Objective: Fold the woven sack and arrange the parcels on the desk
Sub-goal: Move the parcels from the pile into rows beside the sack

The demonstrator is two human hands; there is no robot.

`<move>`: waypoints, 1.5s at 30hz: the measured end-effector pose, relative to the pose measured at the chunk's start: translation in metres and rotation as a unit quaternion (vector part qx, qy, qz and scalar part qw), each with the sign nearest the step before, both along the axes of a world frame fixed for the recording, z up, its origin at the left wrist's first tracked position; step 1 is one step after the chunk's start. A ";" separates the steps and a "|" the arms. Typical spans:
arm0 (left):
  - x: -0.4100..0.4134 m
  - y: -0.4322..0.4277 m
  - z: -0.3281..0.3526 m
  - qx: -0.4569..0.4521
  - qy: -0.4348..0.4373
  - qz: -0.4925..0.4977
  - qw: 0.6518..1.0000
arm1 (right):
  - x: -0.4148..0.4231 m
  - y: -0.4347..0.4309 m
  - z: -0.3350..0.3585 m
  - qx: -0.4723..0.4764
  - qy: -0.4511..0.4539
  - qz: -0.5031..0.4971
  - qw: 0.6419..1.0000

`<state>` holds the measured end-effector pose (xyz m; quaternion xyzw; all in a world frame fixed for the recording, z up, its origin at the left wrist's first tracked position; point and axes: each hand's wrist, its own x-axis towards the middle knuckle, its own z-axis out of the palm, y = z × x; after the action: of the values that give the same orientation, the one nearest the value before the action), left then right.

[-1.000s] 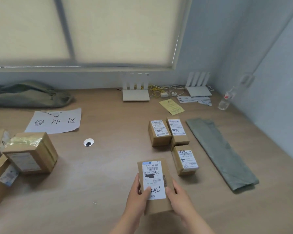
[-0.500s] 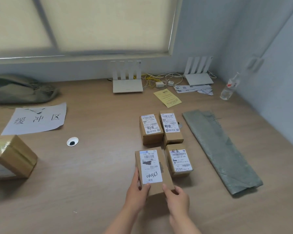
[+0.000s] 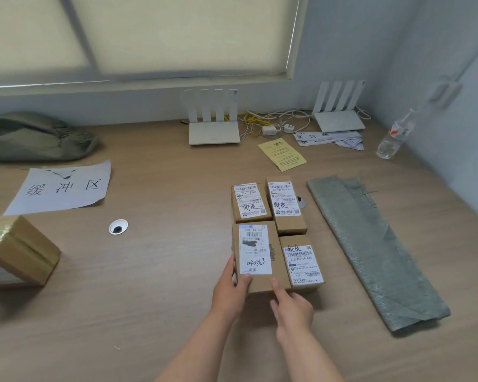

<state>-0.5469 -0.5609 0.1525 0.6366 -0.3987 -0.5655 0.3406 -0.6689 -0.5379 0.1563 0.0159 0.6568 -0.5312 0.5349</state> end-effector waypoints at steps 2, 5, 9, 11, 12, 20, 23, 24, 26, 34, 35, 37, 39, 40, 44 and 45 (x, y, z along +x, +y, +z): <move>-0.001 -0.001 0.001 -0.001 0.000 0.011 1.000 | 0.000 -0.002 0.000 -0.003 -0.002 -0.003 1.000; -0.001 0.001 0.007 0.004 -0.014 0.009 1.000 | 0.001 0.000 0.000 -0.004 -0.002 -0.001 1.000; 0.006 0.012 0.012 0.029 -0.055 0.015 0.998 | 0.006 0.009 0.000 0.010 -0.003 -0.013 1.000; 0.016 0.025 0.012 0.019 -0.065 0.028 0.997 | 0.015 0.019 0.003 0.030 -0.007 -0.017 0.999; 0.023 0.032 0.013 0.011 -0.066 0.031 0.997 | 0.023 0.025 0.006 0.040 -0.014 -0.015 0.999; 0.108 0.090 0.042 -0.046 -0.027 0.060 0.997 | 0.100 0.066 0.026 0.001 -0.017 0.164 0.986; 0.153 0.108 0.053 -0.060 -0.018 0.066 0.996 | 0.138 0.074 0.042 -0.055 -0.014 0.238 0.970; 0.169 0.114 0.056 -0.065 -0.019 0.066 0.996 | 0.153 0.077 0.048 -0.069 -0.011 0.256 0.964; 0.202 0.127 0.061 -0.072 -0.028 0.067 0.995 | 0.185 0.084 0.061 -0.090 -0.007 0.283 0.955; 0.356 0.178 0.077 -0.087 -0.047 0.128 0.987 | 0.332 0.120 0.090 -0.125 -0.002 0.341 0.932; 0.374 0.184 0.079 -0.086 -0.046 0.136 0.986 | 0.349 0.124 0.092 -0.126 -0.002 0.346 0.930; 0.407 0.193 0.083 -0.085 -0.046 0.148 0.984 | 0.381 0.130 0.096 -0.127 -0.001 0.355 0.926; 0.434 0.199 0.086 -0.087 -0.045 0.157 0.983 | 0.406 0.134 0.100 -0.130 -0.001 0.366 0.922; 0.445 0.200 0.087 -0.086 -0.045 0.160 0.982 | 0.417 0.135 0.102 -0.132 0.002 0.371 0.919; 0.478 0.192 0.091 -0.086 -0.044 0.167 0.981 | 0.446 0.123 0.107 -0.132 0.015 0.393 0.910; 0.484 0.186 0.091 -0.085 -0.047 0.167 0.981 | 0.450 0.116 0.108 -0.132 0.019 0.395 0.909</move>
<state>-0.0632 -0.3745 0.2440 0.6890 -0.3487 -0.4340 0.4640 -0.2190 -0.4216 0.2641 -0.3256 0.5428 -0.3589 0.6860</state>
